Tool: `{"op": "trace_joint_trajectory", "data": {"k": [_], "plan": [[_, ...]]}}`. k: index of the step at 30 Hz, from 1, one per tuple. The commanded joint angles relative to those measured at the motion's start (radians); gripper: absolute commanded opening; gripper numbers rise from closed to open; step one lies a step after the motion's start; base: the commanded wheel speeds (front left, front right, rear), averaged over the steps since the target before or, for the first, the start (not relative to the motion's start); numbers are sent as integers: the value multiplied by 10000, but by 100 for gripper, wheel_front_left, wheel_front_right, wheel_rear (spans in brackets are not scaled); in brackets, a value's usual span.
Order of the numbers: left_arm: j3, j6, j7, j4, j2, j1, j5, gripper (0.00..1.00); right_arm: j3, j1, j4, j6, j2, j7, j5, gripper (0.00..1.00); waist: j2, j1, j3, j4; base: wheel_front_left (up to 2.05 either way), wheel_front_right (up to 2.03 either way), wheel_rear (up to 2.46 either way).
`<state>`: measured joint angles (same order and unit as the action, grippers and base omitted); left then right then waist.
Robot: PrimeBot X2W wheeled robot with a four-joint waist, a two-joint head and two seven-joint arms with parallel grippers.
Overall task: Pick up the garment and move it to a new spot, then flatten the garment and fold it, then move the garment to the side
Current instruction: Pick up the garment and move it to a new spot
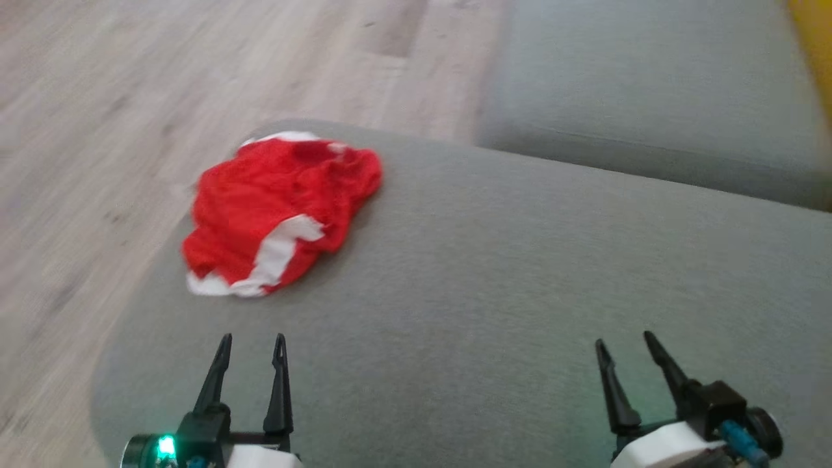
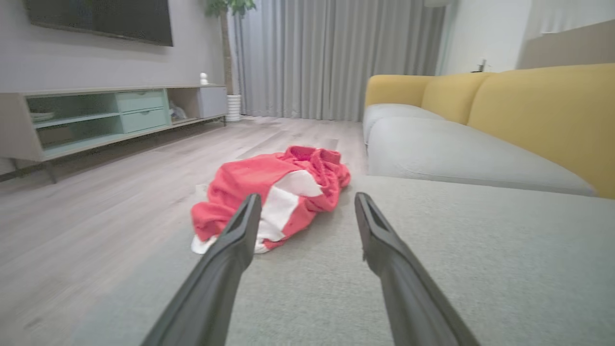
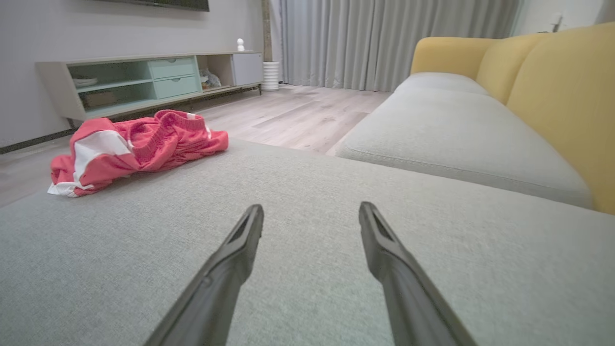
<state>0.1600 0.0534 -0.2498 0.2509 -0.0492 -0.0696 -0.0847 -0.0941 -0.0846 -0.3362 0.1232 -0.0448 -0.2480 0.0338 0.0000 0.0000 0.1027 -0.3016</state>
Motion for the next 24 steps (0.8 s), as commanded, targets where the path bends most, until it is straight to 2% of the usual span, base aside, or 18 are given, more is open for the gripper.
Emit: {"op": "trace_joint_trajectory", "data": {"k": [1, 5, 10, 16, 24], "plan": [[-346, 53, -120, -394, -10, 446, 138, 100, -91, 615, 333, 75, -55, -138, 2, 100, 0, 0, -348, -926, 0, 0, 0], [-479, 195, -120, -671, -10, 514, 169, 100, -68, 672, 338, 75, -55, -138, -57, 100, 0, 0, -560, -1503, 0, 0, 0], [-772, 392, -120, -1101, -10, 737, 197, 100, -92, 649, 346, 75, -257, -138, -221, 100, 0, 0, -899, -1703, 0, 0, 0], [-900, 677, -120, -1636, -10, 1677, 224, 100, -105, 753, 571, 75, -956, -138, -272, 100, 0, 0, -1894, -1348, 0, 0, 0], [-324, 1336, -120, -1269, -10, 3726, -317, 100, -171, 1230, 1124, 75, -2314, -138, -106, 100, 0, 0, -3716, -699, 0, 0, 0]]}}
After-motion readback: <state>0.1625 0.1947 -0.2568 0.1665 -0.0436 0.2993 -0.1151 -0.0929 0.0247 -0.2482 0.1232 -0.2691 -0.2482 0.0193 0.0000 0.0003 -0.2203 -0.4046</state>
